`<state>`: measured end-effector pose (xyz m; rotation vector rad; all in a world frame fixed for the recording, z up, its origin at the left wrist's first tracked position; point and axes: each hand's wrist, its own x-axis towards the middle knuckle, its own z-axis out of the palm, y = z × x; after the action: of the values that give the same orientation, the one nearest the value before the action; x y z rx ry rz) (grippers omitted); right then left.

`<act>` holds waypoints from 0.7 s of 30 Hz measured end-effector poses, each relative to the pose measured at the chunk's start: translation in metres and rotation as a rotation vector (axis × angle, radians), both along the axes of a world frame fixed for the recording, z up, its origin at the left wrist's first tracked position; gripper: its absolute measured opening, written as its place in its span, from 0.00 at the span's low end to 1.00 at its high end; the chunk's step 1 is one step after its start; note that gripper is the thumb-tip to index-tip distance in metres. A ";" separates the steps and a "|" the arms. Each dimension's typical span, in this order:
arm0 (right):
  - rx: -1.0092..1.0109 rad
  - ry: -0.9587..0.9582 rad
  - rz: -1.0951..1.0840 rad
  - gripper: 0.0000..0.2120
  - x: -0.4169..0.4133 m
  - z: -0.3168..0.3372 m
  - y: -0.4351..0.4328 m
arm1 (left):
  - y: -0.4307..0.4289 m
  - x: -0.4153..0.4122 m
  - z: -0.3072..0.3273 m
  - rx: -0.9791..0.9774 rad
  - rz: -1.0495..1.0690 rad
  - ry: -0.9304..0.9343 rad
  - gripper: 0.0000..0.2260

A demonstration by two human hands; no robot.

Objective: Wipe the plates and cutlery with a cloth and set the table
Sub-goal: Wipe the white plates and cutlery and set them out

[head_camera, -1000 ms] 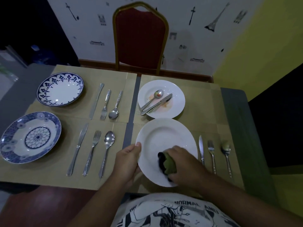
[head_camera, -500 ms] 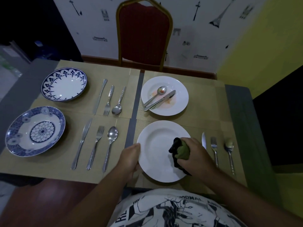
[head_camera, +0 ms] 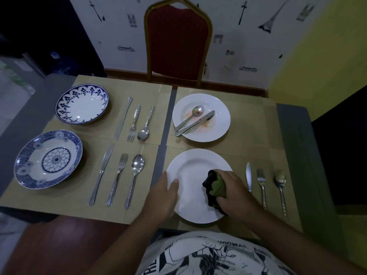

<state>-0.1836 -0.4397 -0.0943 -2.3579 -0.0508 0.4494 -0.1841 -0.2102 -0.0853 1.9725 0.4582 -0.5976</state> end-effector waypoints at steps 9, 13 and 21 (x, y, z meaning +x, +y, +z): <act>0.083 0.000 0.103 0.31 0.006 0.000 -0.021 | -0.062 -0.014 0.003 0.126 -0.241 -0.069 0.27; 0.170 -0.008 0.058 0.30 0.014 0.000 -0.025 | -0.080 -0.009 0.003 0.142 -0.223 -0.102 0.26; 0.220 0.042 -0.096 0.23 0.063 0.009 -0.021 | -0.069 0.061 0.020 0.168 -0.178 -0.282 0.20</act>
<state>-0.1205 -0.4608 -0.0853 -2.1239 0.0310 0.4233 -0.1226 -0.2796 -0.0656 2.2328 0.1633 -0.3907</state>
